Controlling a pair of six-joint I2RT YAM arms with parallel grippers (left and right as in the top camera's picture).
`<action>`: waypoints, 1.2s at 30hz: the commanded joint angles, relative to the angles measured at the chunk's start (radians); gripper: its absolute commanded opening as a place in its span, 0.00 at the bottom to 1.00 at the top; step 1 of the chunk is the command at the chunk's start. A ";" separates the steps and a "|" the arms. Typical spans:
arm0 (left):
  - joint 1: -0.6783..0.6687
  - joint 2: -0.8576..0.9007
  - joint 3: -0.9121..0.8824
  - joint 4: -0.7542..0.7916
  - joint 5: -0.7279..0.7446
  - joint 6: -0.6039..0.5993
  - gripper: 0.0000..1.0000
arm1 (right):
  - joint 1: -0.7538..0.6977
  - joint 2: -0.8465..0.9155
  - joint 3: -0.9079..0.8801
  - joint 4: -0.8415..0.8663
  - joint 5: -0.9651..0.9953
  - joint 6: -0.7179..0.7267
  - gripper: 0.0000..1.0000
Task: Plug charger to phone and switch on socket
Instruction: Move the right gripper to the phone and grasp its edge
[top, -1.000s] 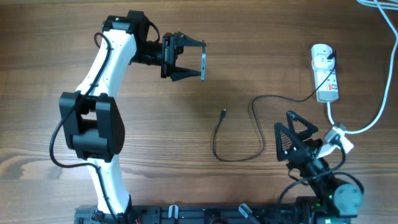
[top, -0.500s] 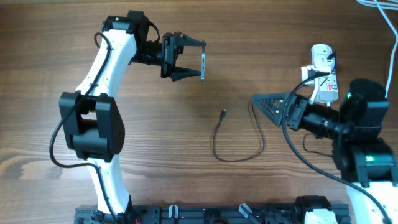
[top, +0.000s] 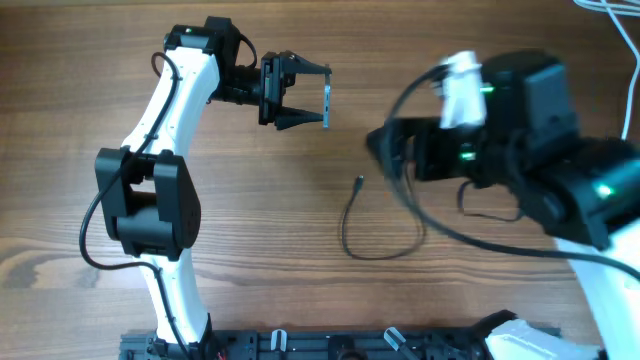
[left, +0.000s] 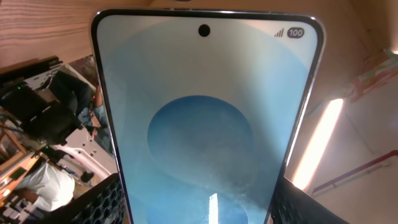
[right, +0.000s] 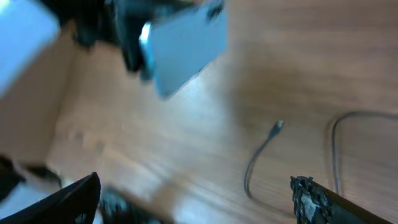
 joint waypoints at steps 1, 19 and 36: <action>0.005 -0.043 0.024 0.001 0.048 0.001 0.67 | 0.140 0.188 0.191 -0.112 0.201 0.026 0.99; 0.005 -0.043 0.024 0.001 0.048 0.001 0.67 | 0.333 0.572 0.425 -0.077 0.708 0.277 0.79; 0.005 -0.043 0.024 0.004 0.048 0.000 0.67 | 0.333 0.575 0.425 -0.032 0.735 0.282 0.25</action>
